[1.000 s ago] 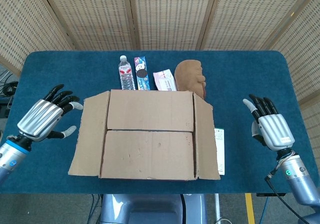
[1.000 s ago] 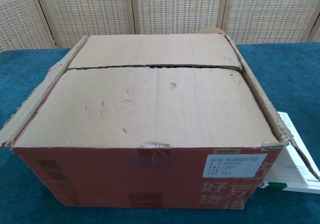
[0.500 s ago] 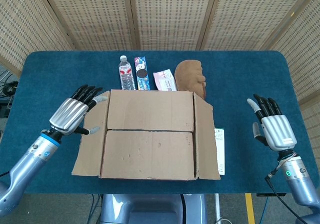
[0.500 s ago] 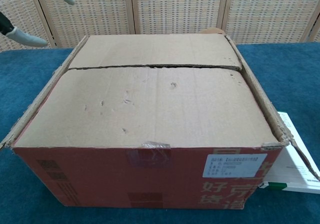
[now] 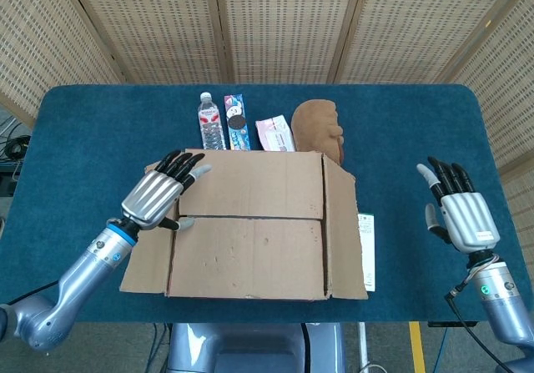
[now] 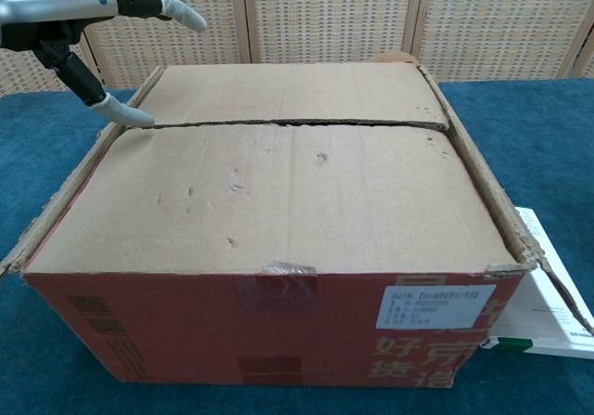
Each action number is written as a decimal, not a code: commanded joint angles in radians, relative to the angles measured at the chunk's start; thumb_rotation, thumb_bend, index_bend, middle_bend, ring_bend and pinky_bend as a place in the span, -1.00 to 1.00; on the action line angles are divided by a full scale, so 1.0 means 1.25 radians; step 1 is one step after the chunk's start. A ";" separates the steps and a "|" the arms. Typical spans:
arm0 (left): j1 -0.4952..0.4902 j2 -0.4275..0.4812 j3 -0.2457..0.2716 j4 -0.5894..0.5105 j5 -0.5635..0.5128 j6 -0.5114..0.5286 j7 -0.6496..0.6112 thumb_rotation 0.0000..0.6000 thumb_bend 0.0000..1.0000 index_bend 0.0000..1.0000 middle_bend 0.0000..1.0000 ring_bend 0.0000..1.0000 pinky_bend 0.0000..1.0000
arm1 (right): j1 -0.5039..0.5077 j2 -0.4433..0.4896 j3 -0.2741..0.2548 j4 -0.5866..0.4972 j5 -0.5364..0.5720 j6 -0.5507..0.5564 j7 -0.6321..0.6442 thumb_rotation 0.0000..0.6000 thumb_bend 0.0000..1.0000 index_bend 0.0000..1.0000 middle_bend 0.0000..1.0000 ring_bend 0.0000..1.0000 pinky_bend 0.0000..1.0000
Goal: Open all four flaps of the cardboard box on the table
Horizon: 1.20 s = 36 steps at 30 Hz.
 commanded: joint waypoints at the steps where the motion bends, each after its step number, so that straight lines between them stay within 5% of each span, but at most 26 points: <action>1: -0.004 -0.025 0.008 0.013 -0.008 0.019 0.027 0.71 -0.77 -0.85 -1.00 -1.00 -1.00 | -0.002 0.000 0.000 0.002 -0.001 0.001 0.003 1.00 0.40 -0.97 -1.00 -1.00 -1.00; 23: -0.015 -0.134 0.000 0.110 -0.026 0.075 0.060 0.71 -0.75 -0.86 -1.00 -1.00 -1.00 | -0.013 0.002 0.002 0.020 0.003 0.002 0.038 1.00 0.41 -0.97 -1.00 -1.00 -1.00; 36: -0.002 -0.114 -0.034 0.102 -0.004 0.119 0.017 0.70 -0.74 -0.86 -1.00 -1.00 -1.00 | -0.014 0.001 0.005 0.027 0.006 -0.001 0.045 1.00 0.42 -0.97 -1.00 -1.00 -1.00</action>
